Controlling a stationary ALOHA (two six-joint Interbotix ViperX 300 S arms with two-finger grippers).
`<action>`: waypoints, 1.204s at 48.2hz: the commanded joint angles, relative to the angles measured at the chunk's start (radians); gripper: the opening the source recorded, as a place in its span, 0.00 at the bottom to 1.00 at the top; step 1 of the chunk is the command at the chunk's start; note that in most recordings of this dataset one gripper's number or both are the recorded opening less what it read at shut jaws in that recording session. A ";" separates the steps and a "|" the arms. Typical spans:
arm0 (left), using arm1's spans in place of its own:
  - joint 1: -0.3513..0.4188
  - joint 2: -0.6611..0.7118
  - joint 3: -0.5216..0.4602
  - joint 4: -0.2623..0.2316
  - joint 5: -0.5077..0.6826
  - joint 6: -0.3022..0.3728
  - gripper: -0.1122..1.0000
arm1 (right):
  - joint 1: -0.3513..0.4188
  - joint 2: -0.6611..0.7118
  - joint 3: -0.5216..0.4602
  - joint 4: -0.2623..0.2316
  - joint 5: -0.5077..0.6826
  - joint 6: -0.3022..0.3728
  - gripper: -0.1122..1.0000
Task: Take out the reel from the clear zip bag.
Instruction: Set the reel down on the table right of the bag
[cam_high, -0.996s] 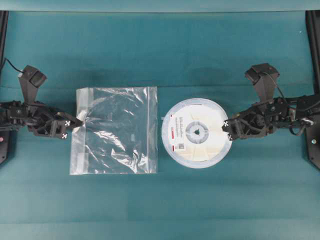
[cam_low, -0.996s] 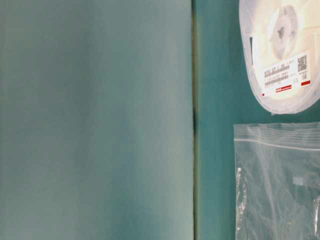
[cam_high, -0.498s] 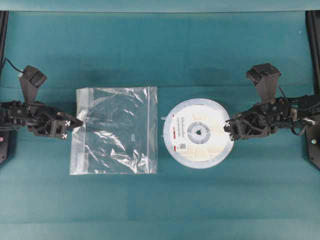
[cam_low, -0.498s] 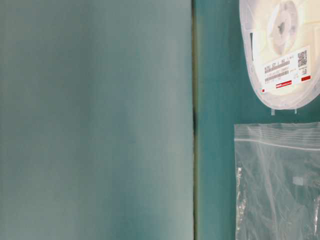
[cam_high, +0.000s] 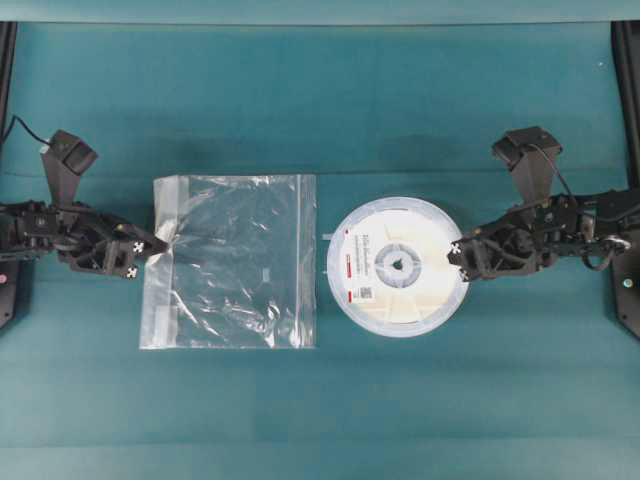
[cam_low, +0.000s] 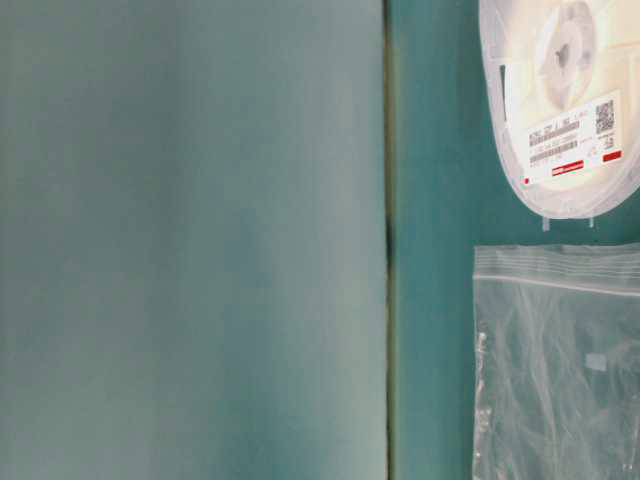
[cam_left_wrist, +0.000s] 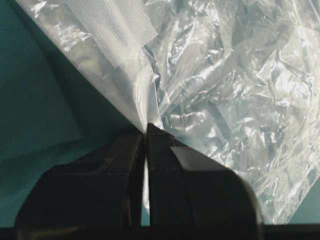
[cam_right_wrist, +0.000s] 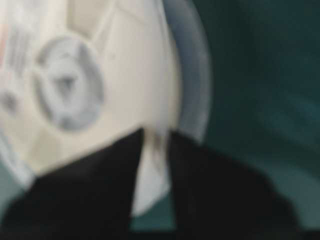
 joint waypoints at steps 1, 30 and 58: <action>-0.002 0.000 -0.011 0.005 0.002 0.002 0.10 | 0.000 -0.006 -0.005 0.002 -0.002 0.009 0.49; -0.002 -0.014 -0.029 0.005 0.040 0.002 0.10 | -0.005 -0.009 -0.006 -0.005 -0.054 0.011 0.93; -0.002 -0.031 -0.032 0.005 0.040 0.000 0.16 | -0.003 -0.025 -0.003 -0.008 -0.071 0.005 0.93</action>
